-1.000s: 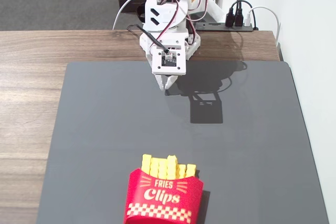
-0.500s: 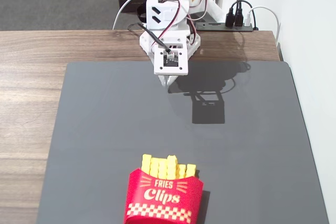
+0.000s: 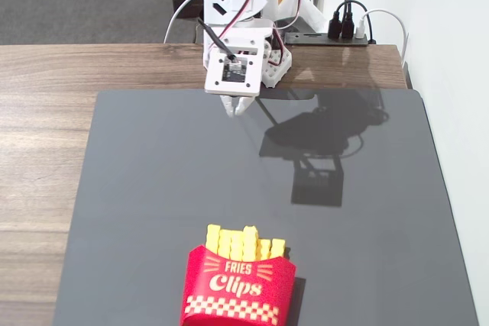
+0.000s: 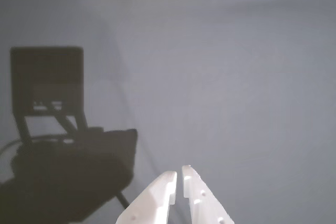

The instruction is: Grab a fry

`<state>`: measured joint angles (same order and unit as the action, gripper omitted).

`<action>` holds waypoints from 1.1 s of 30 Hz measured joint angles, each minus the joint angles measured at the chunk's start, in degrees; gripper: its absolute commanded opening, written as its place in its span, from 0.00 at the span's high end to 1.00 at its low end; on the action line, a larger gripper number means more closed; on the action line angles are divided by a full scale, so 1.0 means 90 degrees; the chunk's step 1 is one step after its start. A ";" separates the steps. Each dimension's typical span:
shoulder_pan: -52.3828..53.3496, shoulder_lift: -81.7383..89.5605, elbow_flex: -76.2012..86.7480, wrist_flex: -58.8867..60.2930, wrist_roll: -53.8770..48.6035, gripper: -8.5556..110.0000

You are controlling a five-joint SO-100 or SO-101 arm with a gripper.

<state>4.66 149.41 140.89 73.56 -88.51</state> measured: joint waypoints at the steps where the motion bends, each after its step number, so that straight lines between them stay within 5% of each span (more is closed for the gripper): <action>1: 0.0039 -0.0146 -0.0176 -0.0020 0.0000 0.92; 23: -0.0352 -0.4893 -0.4219 -0.0430 0.0117 0.92; 33: -0.0498 -0.6279 -0.5039 -0.0625 0.0215 0.71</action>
<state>0.18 92.90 95.54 67.94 -86.57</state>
